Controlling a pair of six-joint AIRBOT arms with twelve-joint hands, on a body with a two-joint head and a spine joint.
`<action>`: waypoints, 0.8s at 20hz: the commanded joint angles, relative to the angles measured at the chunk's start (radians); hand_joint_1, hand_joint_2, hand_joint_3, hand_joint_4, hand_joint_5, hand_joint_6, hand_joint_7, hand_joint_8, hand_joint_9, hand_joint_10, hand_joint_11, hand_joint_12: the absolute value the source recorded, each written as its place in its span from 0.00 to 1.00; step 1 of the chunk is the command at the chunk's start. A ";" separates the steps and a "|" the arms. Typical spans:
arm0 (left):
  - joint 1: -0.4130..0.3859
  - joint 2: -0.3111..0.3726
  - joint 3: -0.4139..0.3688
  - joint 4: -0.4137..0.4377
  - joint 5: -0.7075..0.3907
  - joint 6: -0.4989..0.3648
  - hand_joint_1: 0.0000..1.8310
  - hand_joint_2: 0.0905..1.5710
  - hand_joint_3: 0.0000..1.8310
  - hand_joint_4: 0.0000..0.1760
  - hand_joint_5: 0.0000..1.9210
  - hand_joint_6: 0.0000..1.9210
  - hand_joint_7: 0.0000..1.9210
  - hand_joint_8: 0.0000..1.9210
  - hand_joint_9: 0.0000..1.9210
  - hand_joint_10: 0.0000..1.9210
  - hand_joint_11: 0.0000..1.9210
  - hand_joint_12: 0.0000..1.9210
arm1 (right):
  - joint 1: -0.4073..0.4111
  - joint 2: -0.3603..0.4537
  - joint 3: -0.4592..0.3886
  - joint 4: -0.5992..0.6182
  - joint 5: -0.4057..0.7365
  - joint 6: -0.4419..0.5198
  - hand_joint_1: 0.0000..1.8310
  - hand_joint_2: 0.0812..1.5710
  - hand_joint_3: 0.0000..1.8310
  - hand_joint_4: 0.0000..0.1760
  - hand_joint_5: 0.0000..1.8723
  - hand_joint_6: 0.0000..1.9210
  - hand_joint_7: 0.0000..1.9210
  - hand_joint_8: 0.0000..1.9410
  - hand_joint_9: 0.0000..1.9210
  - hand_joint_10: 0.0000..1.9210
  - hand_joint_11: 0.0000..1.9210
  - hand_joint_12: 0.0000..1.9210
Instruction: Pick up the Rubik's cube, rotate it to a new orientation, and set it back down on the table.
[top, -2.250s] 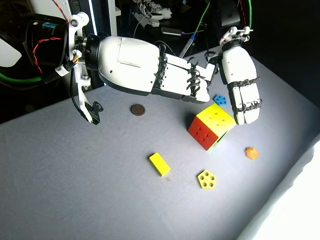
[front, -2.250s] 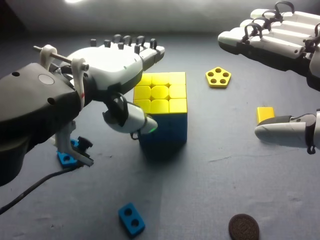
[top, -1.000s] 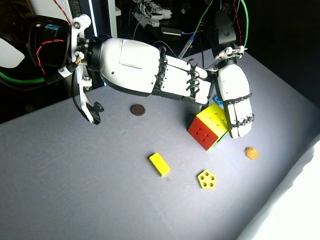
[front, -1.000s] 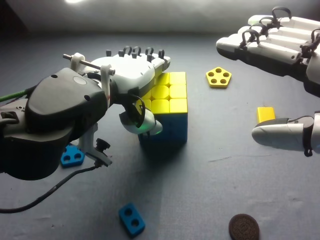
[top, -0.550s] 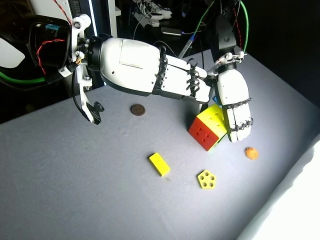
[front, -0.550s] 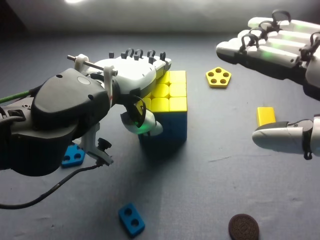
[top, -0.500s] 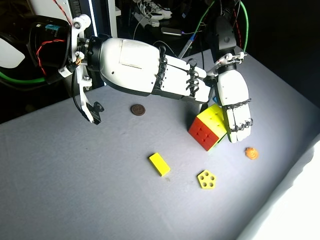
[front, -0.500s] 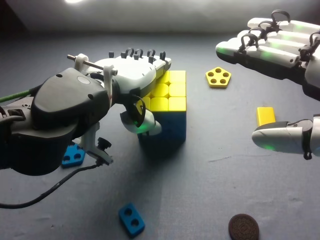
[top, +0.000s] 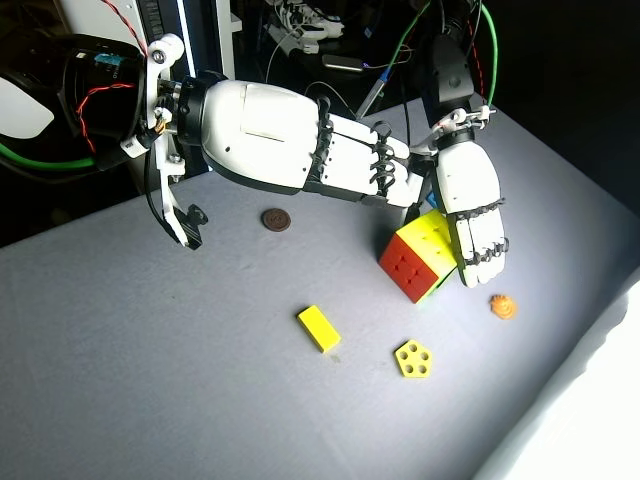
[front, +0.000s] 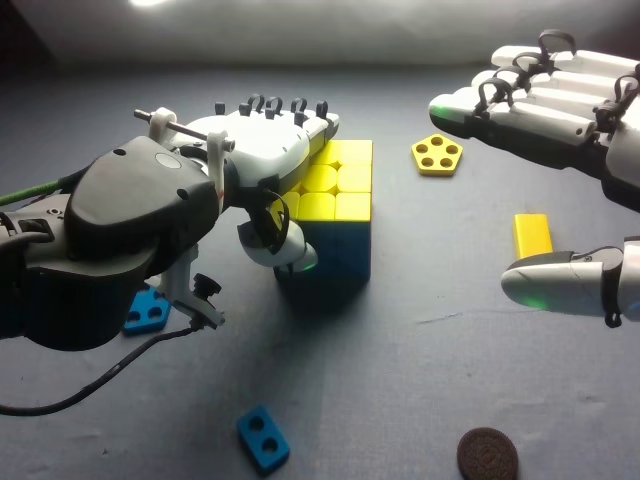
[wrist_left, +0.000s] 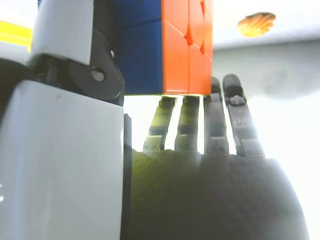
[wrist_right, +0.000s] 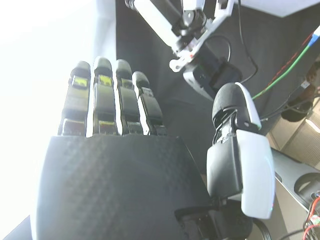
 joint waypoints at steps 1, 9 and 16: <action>0.004 0.000 0.004 0.045 -0.036 0.000 0.55 0.64 0.00 0.00 0.00 0.00 0.00 0.00 0.00 0.00 0.00 0.01 | 0.006 0.002 -0.003 0.008 0.123 0.001 0.09 0.75 0.00 0.00 0.00 0.00 0.04 0.00 0.04 0.00 0.00 0.00; 0.005 0.000 0.003 0.045 -0.036 0.000 0.55 0.62 0.00 0.00 0.00 0.00 0.00 0.00 0.00 0.00 0.00 0.00 | 0.004 0.002 -0.003 0.006 0.123 0.001 0.11 0.75 0.00 0.00 0.00 0.00 0.04 0.00 0.04 0.00 0.00 0.00; -0.006 0.000 0.001 0.042 -0.036 0.000 0.56 0.62 0.00 0.00 0.00 0.00 0.00 0.00 0.00 0.00 0.00 0.00 | 0.003 0.001 -0.003 0.003 0.123 0.001 0.15 0.73 0.00 0.00 0.02 0.00 0.06 0.00 0.06 0.00 0.00 0.08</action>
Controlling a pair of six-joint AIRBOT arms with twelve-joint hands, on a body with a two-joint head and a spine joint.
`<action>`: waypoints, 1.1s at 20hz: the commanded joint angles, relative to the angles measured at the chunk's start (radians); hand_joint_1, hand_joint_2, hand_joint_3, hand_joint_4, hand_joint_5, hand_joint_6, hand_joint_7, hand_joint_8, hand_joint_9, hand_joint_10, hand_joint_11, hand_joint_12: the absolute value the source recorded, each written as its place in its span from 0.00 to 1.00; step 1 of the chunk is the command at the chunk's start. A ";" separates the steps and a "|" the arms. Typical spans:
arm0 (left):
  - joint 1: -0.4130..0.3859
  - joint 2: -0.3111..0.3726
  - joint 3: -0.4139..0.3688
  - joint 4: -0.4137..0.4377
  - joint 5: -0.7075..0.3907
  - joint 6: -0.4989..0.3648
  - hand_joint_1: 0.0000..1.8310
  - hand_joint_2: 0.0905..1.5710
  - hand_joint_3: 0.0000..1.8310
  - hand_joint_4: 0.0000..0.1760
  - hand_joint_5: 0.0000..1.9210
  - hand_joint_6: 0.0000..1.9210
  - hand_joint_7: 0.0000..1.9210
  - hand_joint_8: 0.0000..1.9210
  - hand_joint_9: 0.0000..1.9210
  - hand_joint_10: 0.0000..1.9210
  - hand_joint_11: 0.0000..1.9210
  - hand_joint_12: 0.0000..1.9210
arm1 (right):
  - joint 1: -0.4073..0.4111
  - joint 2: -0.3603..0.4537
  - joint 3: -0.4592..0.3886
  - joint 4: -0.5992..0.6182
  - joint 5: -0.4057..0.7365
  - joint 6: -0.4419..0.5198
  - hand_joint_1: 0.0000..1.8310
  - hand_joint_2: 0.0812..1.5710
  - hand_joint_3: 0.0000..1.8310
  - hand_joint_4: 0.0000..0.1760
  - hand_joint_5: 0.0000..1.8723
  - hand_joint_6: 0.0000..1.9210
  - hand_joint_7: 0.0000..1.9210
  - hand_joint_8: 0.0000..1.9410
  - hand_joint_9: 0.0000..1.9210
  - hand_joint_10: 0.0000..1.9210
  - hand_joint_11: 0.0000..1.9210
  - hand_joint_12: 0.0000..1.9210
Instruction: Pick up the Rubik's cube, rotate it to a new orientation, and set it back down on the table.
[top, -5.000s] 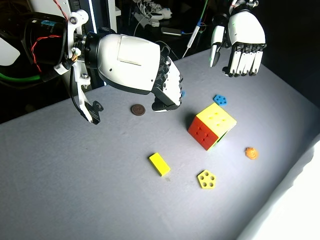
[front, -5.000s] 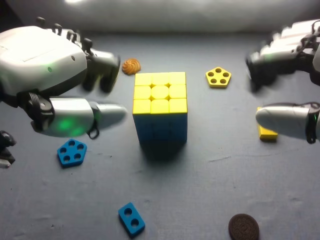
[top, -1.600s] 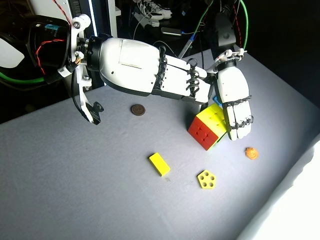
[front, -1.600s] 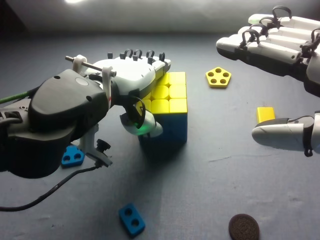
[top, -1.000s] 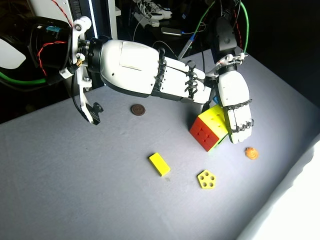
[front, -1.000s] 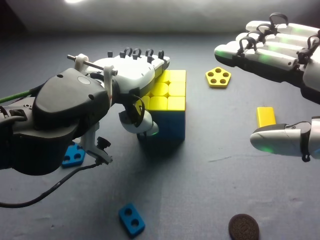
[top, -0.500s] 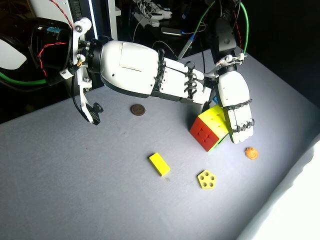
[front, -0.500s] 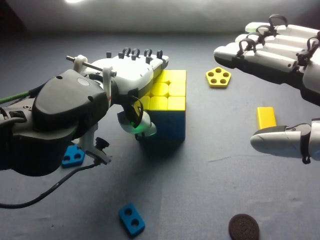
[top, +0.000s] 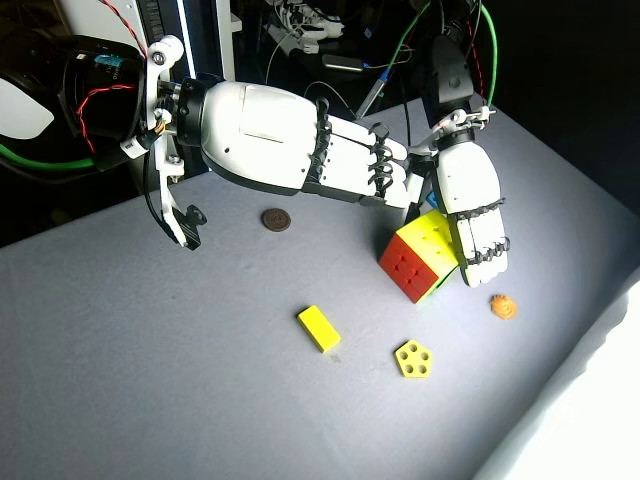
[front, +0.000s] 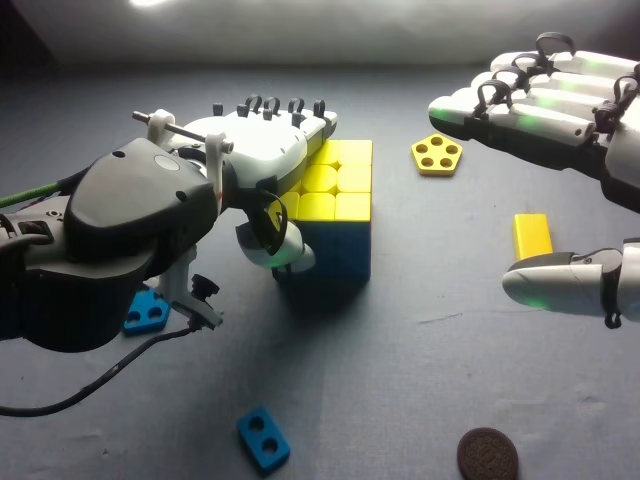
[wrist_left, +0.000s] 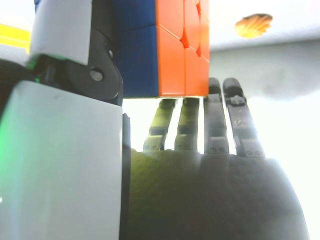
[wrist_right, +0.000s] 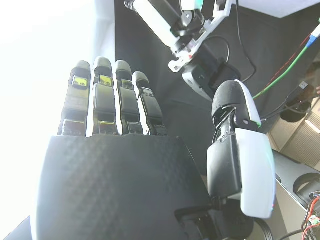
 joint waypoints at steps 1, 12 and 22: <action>-0.011 0.000 -0.001 0.037 -0.033 0.000 0.56 0.62 0.00 0.00 0.00 0.00 0.00 0.00 0.00 0.00 0.00 0.00 | 0.004 0.002 -0.003 0.005 0.120 0.001 0.15 0.73 0.00 0.00 0.02 0.00 0.06 0.00 0.06 0.00 0.00 0.08; -0.015 0.001 -0.004 0.026 -0.033 0.000 0.55 0.89 0.00 0.19 0.26 0.90 0.26 0.93 0.17 1.00 0.18 1.00 | -0.008 -0.001 -0.003 0.000 0.122 -0.002 0.16 0.74 0.00 0.00 0.03 0.00 0.08 0.00 0.09 0.00 0.00 0.17; -0.112 0.064 -0.071 -0.102 -0.018 0.102 0.56 0.89 0.00 0.12 0.26 0.88 0.26 0.95 0.19 1.00 0.19 1.00 | -0.024 0.016 -0.004 0.000 0.095 -0.007 0.17 0.74 0.00 0.00 0.03 0.00 0.09 0.00 0.09 0.01 0.00 0.20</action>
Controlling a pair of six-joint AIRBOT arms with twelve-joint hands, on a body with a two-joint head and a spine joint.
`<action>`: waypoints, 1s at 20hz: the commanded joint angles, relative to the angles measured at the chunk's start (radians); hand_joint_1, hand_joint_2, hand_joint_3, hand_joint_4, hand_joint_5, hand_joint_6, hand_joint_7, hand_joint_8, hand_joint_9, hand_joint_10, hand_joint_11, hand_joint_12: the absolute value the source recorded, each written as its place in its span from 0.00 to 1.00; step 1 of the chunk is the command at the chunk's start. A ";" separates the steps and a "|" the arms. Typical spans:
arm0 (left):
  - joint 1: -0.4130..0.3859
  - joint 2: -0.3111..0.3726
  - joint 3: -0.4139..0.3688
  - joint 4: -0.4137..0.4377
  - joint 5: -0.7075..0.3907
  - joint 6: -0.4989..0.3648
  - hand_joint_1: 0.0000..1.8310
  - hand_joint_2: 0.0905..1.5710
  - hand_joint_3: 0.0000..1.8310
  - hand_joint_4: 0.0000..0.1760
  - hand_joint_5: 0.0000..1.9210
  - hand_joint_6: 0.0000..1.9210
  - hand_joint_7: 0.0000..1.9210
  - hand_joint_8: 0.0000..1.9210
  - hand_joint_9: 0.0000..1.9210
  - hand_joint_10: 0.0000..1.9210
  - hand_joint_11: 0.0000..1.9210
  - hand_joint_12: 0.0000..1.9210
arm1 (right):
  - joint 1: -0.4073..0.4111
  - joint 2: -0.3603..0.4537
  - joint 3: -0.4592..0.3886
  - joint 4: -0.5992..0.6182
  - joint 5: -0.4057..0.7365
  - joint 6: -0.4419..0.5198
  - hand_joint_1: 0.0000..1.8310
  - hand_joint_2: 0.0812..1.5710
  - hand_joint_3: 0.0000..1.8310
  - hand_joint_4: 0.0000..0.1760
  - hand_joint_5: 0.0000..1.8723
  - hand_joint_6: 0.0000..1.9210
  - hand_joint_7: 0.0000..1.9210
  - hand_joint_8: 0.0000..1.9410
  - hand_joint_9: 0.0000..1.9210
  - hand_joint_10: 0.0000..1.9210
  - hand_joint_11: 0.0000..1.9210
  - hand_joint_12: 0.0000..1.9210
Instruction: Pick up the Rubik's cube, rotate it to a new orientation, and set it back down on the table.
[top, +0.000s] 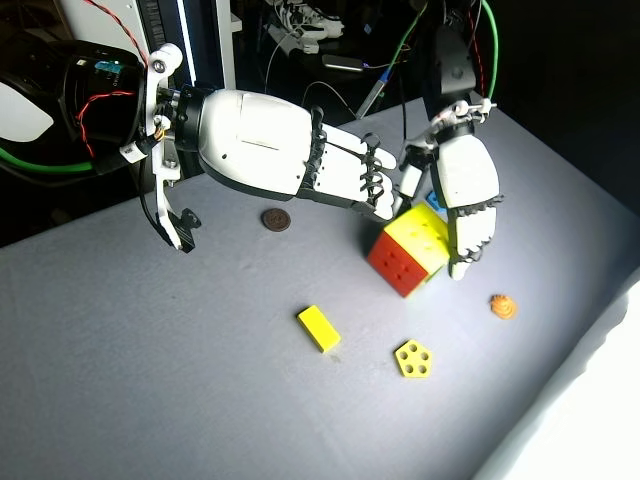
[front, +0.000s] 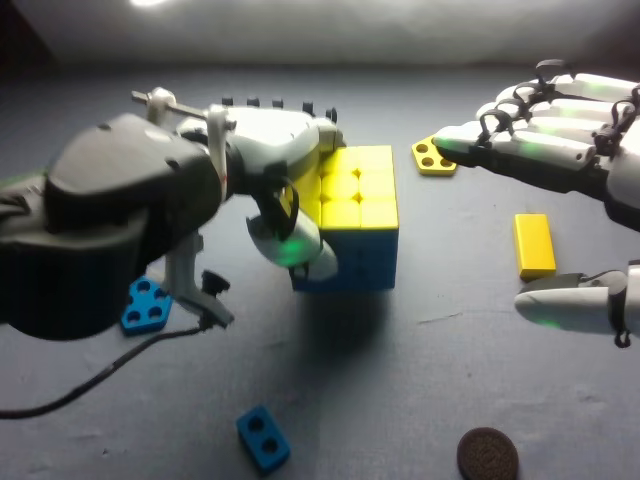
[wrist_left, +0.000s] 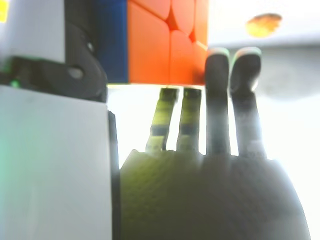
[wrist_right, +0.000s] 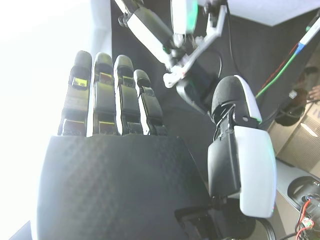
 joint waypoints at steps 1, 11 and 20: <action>-0.028 0.017 -0.003 0.039 -0.027 0.010 0.56 0.89 0.00 0.04 0.27 0.86 0.26 0.96 0.20 1.00 0.20 1.00 | 0.010 0.008 -0.003 0.008 0.106 0.006 0.15 0.74 0.00 0.00 0.02 0.00 0.09 0.00 0.08 0.00 0.00 0.17; -0.125 0.071 -0.084 -0.078 0.002 0.111 0.57 0.88 0.00 0.00 0.28 0.84 0.27 0.95 0.21 1.00 0.21 1.00 | 0.116 0.045 0.009 0.008 -0.083 0.178 0.14 0.73 0.00 0.00 0.03 0.00 0.09 0.00 0.10 0.00 0.00 0.28; -0.146 0.080 -0.082 -0.109 0.031 0.160 0.57 0.87 0.00 0.03 0.28 0.84 0.27 0.94 0.20 1.00 0.22 1.00 | 0.177 0.017 0.013 -0.065 -0.153 0.172 0.12 0.75 0.00 0.00 0.06 0.01 0.14 0.01 0.15 0.03 0.00 0.34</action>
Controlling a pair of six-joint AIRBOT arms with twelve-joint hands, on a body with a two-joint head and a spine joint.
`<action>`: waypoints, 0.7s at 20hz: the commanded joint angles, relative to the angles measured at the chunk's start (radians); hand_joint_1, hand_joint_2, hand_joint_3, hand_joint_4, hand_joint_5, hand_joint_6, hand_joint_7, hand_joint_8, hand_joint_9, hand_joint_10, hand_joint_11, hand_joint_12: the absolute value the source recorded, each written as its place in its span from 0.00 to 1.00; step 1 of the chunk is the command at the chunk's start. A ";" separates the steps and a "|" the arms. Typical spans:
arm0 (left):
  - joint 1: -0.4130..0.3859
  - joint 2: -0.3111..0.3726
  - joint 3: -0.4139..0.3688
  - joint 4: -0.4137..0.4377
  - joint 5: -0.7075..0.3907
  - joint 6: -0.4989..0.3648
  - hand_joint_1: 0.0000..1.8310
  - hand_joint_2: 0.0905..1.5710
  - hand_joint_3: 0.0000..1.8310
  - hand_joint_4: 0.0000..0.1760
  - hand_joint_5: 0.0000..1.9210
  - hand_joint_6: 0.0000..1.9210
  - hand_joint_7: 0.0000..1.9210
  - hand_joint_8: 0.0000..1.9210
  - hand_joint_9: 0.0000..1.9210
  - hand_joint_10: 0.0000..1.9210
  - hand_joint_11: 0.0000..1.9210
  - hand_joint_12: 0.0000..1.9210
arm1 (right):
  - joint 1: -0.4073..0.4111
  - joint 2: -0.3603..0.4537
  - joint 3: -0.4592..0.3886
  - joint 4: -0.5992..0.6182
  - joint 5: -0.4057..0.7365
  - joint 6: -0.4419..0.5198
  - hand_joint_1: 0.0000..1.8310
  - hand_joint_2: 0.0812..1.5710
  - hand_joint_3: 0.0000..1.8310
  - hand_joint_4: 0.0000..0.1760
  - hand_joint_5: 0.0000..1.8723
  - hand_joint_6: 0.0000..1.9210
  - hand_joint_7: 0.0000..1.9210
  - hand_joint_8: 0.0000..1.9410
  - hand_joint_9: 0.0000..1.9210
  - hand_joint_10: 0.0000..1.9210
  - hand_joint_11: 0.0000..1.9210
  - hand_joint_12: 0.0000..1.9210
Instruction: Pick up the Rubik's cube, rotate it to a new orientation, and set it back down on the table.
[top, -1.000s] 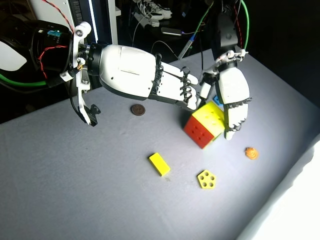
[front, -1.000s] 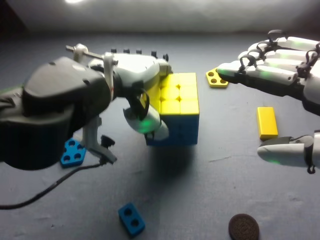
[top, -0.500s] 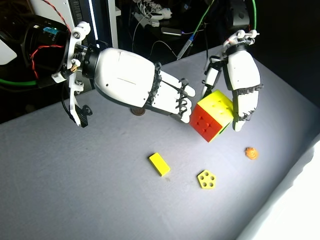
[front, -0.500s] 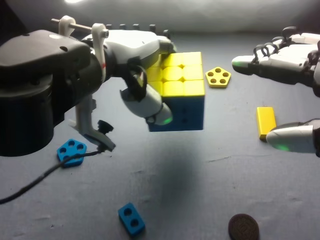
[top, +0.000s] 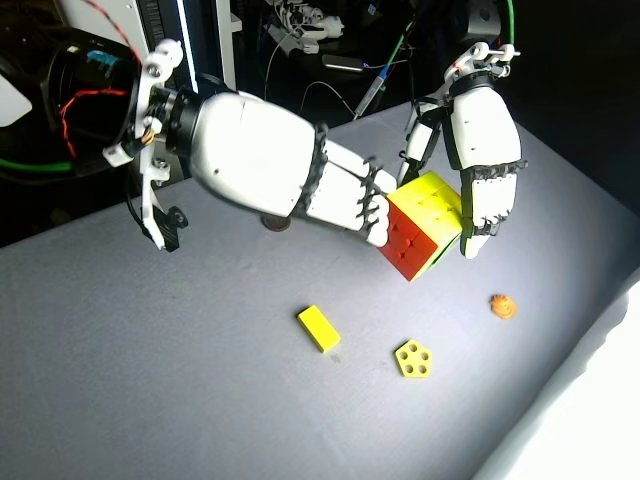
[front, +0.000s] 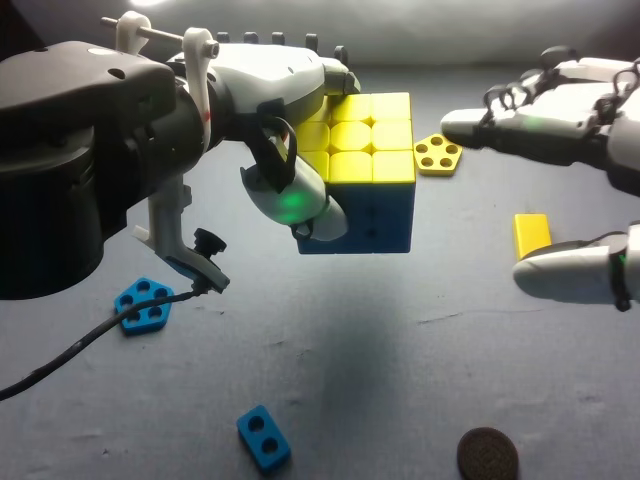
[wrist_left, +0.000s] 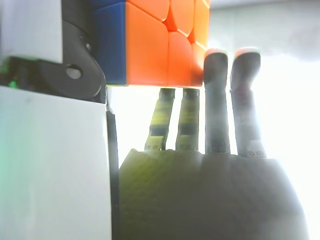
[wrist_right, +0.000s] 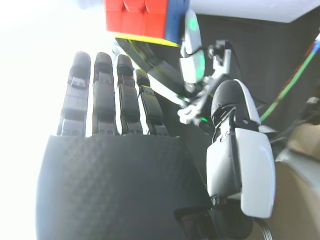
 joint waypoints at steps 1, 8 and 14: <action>-0.018 0.011 0.002 0.050 0.008 -0.005 0.57 0.87 0.00 0.04 0.28 0.84 0.27 0.94 0.20 1.00 0.22 1.00 | 0.023 -0.003 0.004 0.013 0.052 0.001 0.12 0.74 0.00 0.00 0.07 0.01 0.15 0.01 0.16 0.03 0.00 0.37; -0.016 0.010 0.004 0.053 0.012 -0.005 0.57 0.87 0.00 0.02 0.29 0.84 0.26 0.95 0.21 1.00 0.23 1.00 | 0.088 -0.054 0.027 0.032 -0.053 0.002 0.11 0.74 0.00 0.00 0.08 0.00 0.29 0.03 0.16 0.50 0.00 0.75; -0.021 0.010 0.008 0.052 0.012 -0.005 0.57 0.88 0.00 0.10 0.27 0.86 0.27 0.94 0.19 1.00 0.20 1.00 | 0.117 -0.073 0.027 0.049 -0.035 0.002 0.12 0.74 0.00 0.00 0.04 0.00 0.29 0.70 0.25 0.92 0.17 1.00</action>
